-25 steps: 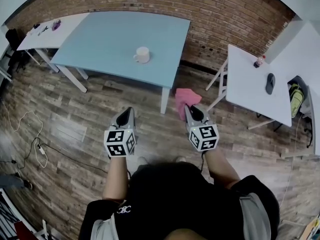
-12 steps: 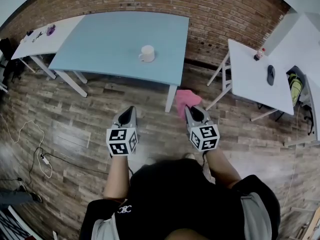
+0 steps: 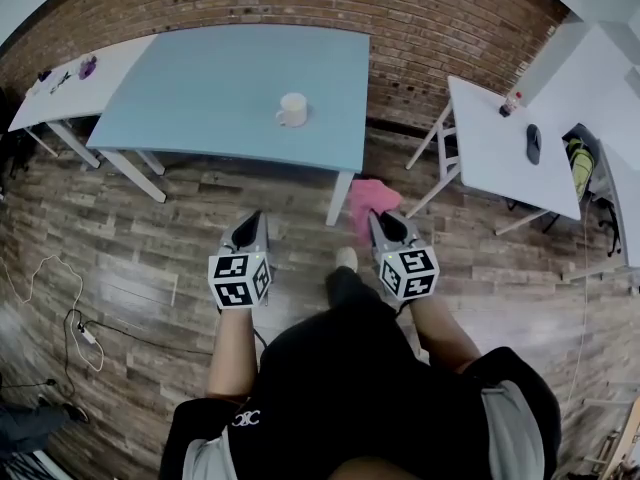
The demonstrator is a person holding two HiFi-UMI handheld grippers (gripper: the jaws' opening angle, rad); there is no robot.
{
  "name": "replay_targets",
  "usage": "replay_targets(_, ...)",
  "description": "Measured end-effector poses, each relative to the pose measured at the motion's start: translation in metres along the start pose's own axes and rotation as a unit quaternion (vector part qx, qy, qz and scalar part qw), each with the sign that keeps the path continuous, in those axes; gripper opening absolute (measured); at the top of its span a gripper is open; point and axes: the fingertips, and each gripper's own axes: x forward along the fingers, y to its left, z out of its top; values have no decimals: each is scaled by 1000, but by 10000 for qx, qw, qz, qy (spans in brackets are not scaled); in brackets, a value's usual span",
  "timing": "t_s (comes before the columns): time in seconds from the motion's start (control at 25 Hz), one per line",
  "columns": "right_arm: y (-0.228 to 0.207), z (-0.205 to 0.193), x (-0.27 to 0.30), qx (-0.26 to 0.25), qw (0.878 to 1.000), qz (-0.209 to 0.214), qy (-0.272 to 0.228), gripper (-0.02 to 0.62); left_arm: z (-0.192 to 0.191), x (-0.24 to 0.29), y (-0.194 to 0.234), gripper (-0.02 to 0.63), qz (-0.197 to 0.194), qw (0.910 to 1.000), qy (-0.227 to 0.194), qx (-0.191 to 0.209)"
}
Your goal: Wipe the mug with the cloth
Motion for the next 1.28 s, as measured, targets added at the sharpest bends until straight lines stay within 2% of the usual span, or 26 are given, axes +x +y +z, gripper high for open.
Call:
replay_targets(0.24,-14,8,39,-20,9999,89,-89,37,4,25,22,6,168,9998,47,109)
replay_targets(0.6,-54,31,148,-66,9994,322,-146,37,32,116,65,6,413,9989,142,187)
replay_targets(0.76,-73,41,188,-151,9989,444,-28,37,43,155,75,6,421,9989,194,107)
replay_targets(1.12,-107,43,268,-252,9940,930,519,37,39,234,95,6,498,9964,684,14)
replay_targets(1.28,-112,36,298,-256,9881,1293,799,37,28,260,108,6,725,9903,1052,550)
